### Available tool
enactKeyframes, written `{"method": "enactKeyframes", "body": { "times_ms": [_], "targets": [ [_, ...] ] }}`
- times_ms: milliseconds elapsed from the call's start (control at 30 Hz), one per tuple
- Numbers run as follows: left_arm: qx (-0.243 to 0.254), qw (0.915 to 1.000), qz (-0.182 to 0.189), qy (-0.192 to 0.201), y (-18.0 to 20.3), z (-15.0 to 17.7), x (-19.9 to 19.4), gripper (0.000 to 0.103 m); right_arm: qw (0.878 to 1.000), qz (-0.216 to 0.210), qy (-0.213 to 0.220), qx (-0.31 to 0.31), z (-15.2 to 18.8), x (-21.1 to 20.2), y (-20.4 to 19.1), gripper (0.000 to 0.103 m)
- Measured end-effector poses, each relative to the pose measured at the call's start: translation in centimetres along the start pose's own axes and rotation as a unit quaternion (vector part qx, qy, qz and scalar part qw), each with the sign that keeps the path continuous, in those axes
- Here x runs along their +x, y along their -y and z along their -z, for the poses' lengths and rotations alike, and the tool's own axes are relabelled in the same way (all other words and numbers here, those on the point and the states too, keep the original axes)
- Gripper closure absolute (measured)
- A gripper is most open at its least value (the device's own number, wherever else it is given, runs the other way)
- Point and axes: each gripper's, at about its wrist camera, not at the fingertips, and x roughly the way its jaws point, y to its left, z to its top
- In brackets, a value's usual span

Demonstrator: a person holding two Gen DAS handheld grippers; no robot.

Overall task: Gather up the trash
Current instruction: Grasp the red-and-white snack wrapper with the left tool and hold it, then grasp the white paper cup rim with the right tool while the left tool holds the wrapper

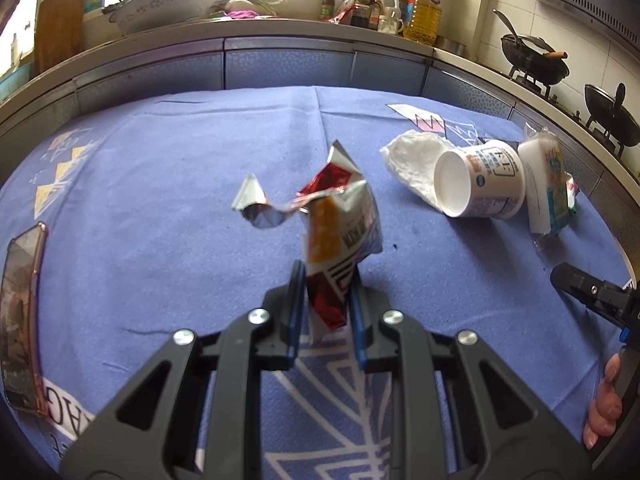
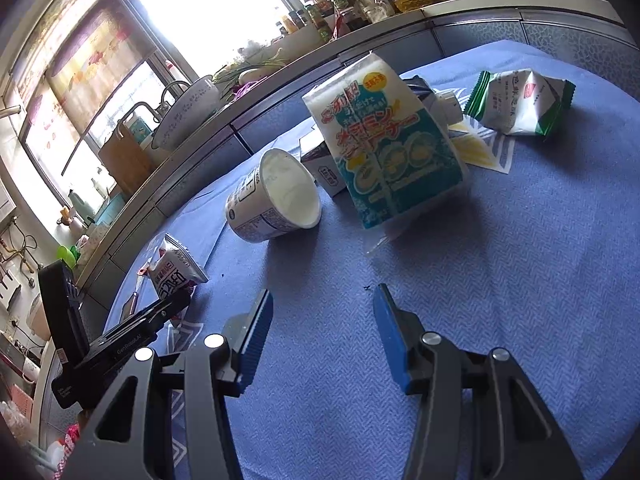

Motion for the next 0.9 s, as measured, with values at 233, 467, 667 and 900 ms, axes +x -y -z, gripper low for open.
{"method": "enactKeyframes", "body": {
  "times_ms": [233,467,667,900],
  "targets": [
    [-0.002,1.0000,0.000,0.000,0.0,-0.2,0.1,0.083,1.000,-0.015,-0.004,0.008,-0.2,0.1,0.5,0.051],
    [-0.006,1.0000,0.003,0.002,0.0,-0.3,0.0,0.083,1.000,0.011,-0.012,-0.017,-0.4,0.3,-0.6,0.051],
    [-0.013,0.9999,0.008,0.002,-0.2,-0.3,0.0,0.083,0.999,-0.013,-0.034,-0.034,-2.4,1.7,-2.9,0.051],
    [-0.019,0.9997,0.012,-0.004,-0.6,-0.4,0.2,0.083,0.999,-0.022,-0.026,0.020,-5.6,3.5,-3.6,0.051]
  ]
}}
